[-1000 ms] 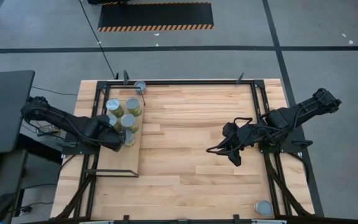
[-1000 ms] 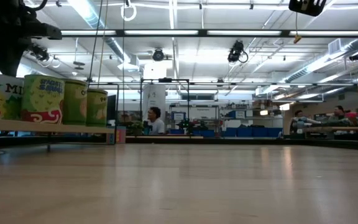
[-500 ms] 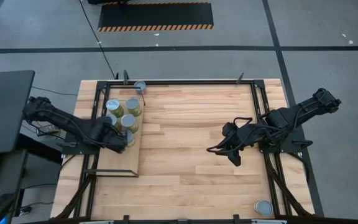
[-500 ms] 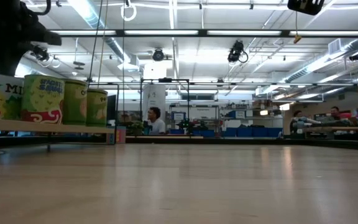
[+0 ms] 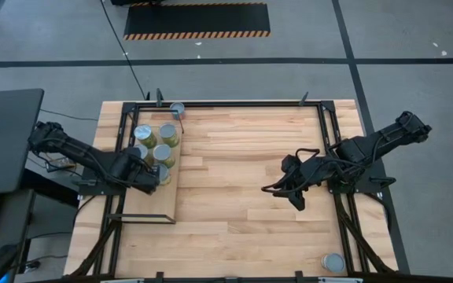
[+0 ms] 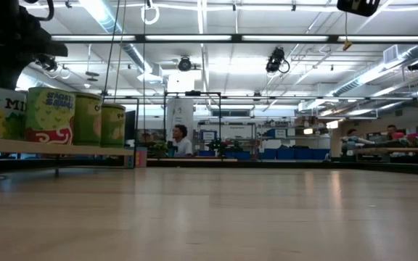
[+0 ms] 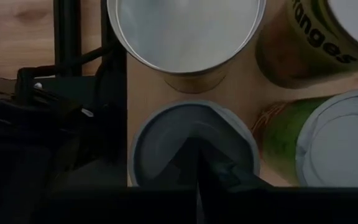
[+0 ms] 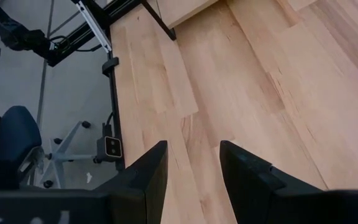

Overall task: Pick and place cans onto a shelf
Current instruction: Adjust the canned goods on the shelf

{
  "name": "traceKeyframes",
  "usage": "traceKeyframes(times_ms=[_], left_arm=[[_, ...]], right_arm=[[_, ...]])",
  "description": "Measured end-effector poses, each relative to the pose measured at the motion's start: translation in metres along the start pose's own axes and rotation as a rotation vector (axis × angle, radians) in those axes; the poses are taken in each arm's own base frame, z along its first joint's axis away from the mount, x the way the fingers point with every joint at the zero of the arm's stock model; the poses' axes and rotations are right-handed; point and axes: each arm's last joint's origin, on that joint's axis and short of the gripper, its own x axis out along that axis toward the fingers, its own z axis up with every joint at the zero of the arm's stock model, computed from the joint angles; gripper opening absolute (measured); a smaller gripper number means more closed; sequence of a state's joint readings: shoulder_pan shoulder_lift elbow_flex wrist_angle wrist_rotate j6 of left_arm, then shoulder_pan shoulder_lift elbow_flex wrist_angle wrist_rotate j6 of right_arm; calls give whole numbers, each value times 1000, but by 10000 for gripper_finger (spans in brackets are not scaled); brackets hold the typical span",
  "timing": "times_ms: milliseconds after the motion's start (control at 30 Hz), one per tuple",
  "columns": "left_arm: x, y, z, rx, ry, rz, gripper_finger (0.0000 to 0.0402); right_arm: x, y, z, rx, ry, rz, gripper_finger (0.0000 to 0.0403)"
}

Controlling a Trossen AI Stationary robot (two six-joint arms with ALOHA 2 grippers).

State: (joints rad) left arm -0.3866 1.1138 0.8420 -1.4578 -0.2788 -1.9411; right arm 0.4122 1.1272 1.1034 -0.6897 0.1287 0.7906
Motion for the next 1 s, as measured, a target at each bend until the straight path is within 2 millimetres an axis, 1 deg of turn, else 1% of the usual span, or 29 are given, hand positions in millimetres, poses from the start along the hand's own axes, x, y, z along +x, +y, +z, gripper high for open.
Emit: traceKeyframes(times_ms=[200, 633, 733, 900, 1000], left_arm=[[-9, 0, 2, -1, 20, -5, 25], [-10, 0, 3, 6, 23, -3, 35], [-18, -2, 4, 21, 30, -32, 44], [-40, -5, 10, 34, 27, -107, 70], [-48, -14, 8, 17, -15, -235, 86]], right_arm=[[0, 0, 0, -1, 0, 0, 154], [0, 0, 0, -6, 0, 0, 154], [0, 0, 0, -8, 0, 0, 154], [0, 0, 0, -8, 0, 0, 154], [0, 0, 0, -18, 0, 1, 154]])
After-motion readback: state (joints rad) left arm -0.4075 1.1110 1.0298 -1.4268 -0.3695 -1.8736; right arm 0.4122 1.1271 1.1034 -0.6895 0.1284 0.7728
